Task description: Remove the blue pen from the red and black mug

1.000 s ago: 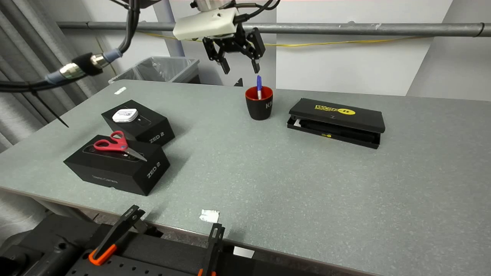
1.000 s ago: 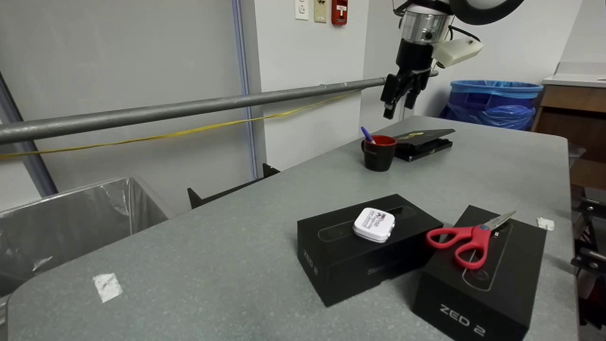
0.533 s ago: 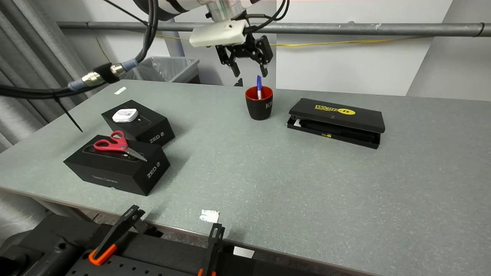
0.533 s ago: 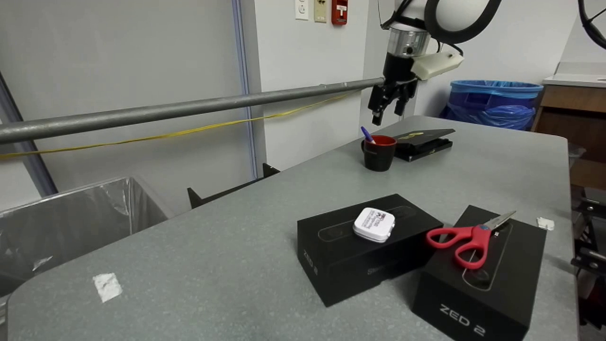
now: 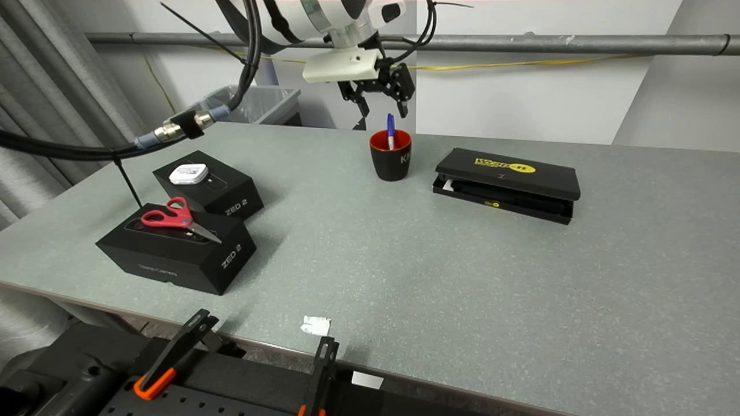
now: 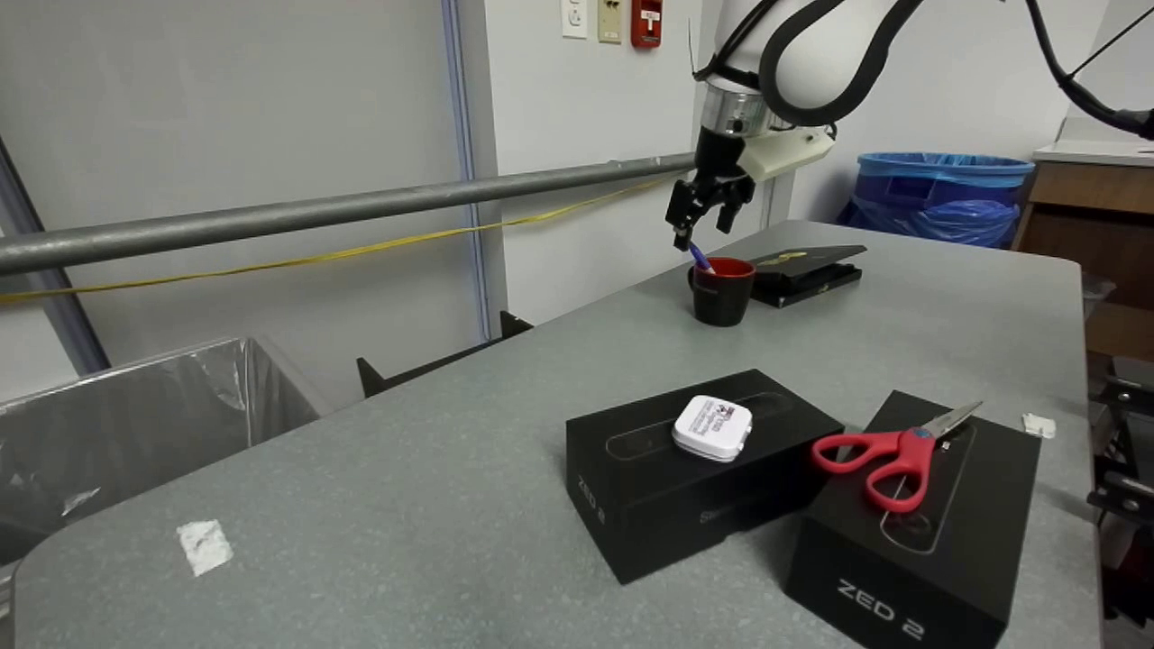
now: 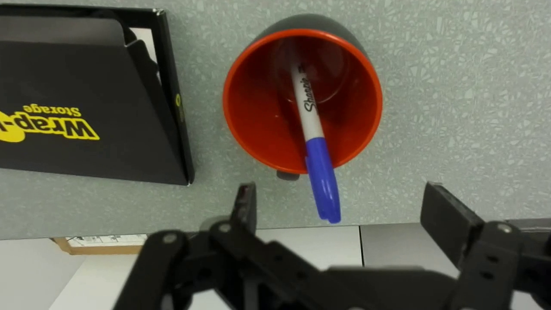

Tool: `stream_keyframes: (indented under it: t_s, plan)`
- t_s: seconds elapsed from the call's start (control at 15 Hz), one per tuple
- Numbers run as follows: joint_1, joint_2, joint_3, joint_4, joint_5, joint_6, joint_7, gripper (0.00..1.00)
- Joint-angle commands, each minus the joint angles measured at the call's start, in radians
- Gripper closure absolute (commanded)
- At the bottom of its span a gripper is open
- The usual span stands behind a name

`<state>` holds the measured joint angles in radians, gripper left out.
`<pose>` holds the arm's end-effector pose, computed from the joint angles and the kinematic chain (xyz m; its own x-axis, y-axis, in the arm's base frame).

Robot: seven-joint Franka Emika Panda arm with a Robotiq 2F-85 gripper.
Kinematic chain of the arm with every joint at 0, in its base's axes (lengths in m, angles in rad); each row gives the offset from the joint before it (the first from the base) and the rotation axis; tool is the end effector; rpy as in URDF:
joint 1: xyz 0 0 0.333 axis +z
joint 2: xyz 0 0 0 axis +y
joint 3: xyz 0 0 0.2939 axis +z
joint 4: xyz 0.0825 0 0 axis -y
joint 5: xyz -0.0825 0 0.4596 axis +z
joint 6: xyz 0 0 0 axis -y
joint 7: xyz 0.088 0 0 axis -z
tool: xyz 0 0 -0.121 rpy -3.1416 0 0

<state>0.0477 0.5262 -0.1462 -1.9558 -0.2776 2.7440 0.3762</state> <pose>0.6795 -0.0584 0.1412 0.9400 -0.1717 0.2948 -0.2203 -0.9653 0.1404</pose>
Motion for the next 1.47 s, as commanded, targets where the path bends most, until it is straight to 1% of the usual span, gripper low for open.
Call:
stream_keyframes:
  t_s: [0.0, 0.4, 0.47, 0.53, 0.6, 0.67, 1.13, 1.27, 1.33, 1.4]
  plan:
    - [0.033, 0.065, -0.03, 0.06, 0.037, 0.053, -0.001, 0.0]
    - [0.036, 0.101, -0.037, 0.086, 0.058, 0.074, -0.019, 0.0]
    - [0.035, 0.104, -0.037, 0.087, 0.061, 0.077, -0.023, 0.08]
    - [0.03, 0.103, -0.032, 0.085, 0.068, 0.08, -0.03, 0.28]
    - [0.028, 0.103, -0.031, 0.085, 0.073, 0.081, -0.034, 0.35]
    - [0.027, 0.103, -0.03, 0.085, 0.077, 0.082, -0.037, 0.44]
    - [0.023, 0.098, -0.031, 0.088, 0.091, 0.082, -0.047, 0.98]
    - [0.02, 0.092, -0.031, 0.084, 0.093, 0.088, -0.052, 1.0]
    - [0.019, 0.083, -0.034, 0.079, 0.094, 0.088, -0.052, 0.97]
    - [0.014, 0.067, -0.031, 0.066, 0.098, 0.089, -0.057, 0.98]
